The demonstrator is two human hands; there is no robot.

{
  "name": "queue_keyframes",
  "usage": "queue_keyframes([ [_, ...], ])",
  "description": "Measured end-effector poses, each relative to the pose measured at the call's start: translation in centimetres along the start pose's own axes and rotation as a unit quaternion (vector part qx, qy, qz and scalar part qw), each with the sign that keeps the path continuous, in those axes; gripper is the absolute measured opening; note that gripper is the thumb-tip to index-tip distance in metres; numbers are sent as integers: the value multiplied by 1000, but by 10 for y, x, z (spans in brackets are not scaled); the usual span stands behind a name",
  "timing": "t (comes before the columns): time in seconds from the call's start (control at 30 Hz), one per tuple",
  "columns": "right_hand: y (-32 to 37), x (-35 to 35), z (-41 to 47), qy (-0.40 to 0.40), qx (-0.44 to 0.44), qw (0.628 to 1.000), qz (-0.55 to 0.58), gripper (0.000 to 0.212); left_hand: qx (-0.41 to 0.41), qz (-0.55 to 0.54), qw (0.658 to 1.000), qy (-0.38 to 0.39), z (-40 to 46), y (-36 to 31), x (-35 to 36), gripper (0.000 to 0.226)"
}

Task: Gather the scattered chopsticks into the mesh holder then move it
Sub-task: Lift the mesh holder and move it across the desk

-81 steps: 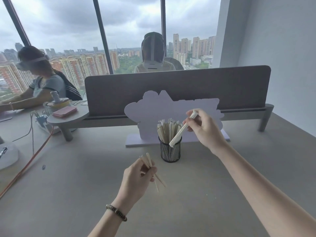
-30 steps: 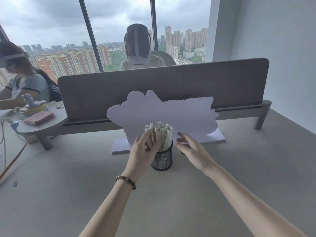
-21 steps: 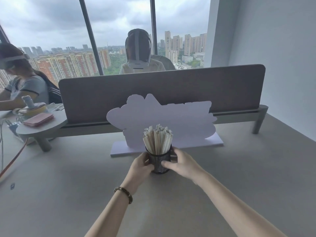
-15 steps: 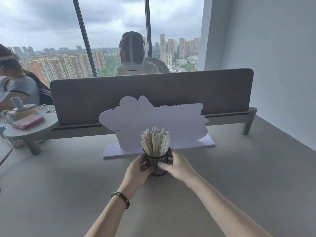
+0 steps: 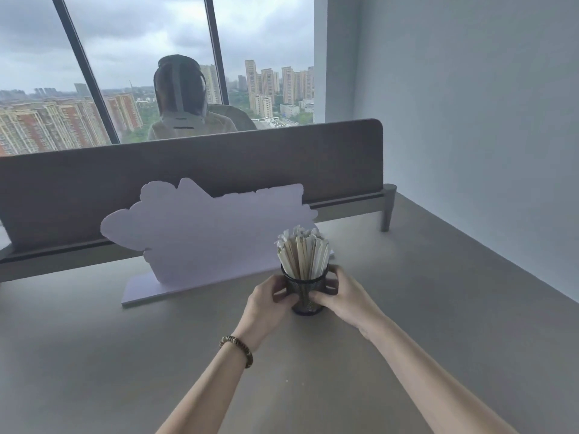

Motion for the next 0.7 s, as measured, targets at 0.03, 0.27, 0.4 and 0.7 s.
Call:
queue_keyframes([
  [0.03, -7, -11, -2, -11, 2, 1000, 4, 56, 2, 0, 1000, 6, 7, -4, 12, 32],
  [0.27, -40, -93, -14, -52, 20, 998, -1, 48, 17, -17, 999, 26, 60, -29, 94, 34],
  [0.4, -58, -138, -12, -65, 30, 997, -5, 41, 16, -27, 999, 41, 91, -44, 136, 32],
  [0.7, -82, -201, 3, -81, 9, 996, 22, 42, 17, -22, 999, 32, 140, -64, 195, 30],
])
Point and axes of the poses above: each hand's wrist, its own z-axis towards the middle knuckle, its own x-axis out of the palm, y = z × x, the point moved 1 cm from there along z, towards the middle knuckle, and after that the axes turned 12 degrees about y, right-handed, at the moved point
